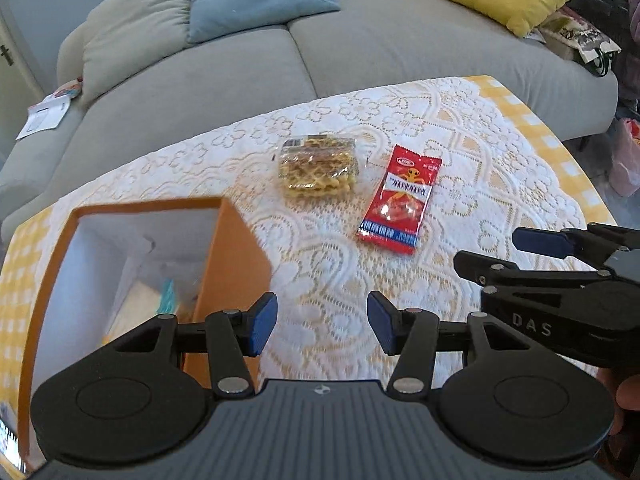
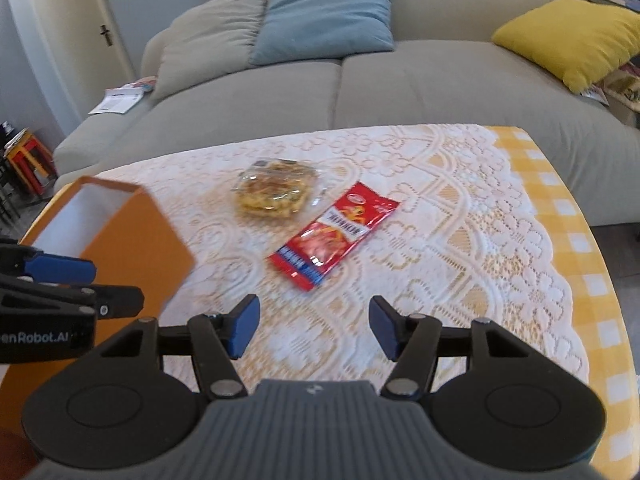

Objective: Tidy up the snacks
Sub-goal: 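Move both grippers out of the box toward the waffle bag and red packet, then grasp the clear waffle-snack bag with the left gripper while the right grasps the red packet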

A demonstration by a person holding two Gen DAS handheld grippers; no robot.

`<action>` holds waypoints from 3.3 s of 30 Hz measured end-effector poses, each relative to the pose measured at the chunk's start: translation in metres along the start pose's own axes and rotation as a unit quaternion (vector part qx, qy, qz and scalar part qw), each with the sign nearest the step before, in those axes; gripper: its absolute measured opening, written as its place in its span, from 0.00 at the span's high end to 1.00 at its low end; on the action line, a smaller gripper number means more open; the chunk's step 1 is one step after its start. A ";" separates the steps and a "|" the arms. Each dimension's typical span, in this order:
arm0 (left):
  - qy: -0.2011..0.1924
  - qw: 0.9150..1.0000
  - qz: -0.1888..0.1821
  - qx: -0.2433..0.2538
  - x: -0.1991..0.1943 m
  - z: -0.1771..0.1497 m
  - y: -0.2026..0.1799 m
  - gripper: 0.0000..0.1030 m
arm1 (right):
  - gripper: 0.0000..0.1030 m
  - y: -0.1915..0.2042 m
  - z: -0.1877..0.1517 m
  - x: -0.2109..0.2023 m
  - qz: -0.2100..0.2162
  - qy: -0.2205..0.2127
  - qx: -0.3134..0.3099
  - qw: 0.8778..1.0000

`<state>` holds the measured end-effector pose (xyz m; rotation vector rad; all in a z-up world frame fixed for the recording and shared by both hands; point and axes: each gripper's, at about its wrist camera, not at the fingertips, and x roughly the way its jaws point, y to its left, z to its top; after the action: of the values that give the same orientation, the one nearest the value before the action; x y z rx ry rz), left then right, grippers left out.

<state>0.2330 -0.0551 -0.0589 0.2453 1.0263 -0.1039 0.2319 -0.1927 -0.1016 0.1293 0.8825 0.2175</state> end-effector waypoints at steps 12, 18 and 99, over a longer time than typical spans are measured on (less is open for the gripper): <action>-0.001 1.000 -0.021 -0.002 0.051 0.038 0.007 0.41 | 0.42 -0.020 0.037 0.073 -0.003 0.014 0.080 0.997; -0.005 1.000 -0.024 0.006 0.070 0.053 0.010 0.41 | 0.40 -0.020 0.048 0.101 -0.019 0.017 0.106 0.994; -0.029 0.993 -0.010 0.112 0.053 0.039 -0.040 0.84 | 0.67 -0.030 0.029 0.083 0.061 0.084 -0.035 0.994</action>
<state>0.2845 -0.1020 -0.0908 0.4345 0.9594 -0.2441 0.3093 -0.2025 -0.1518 0.1000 1.0335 0.3779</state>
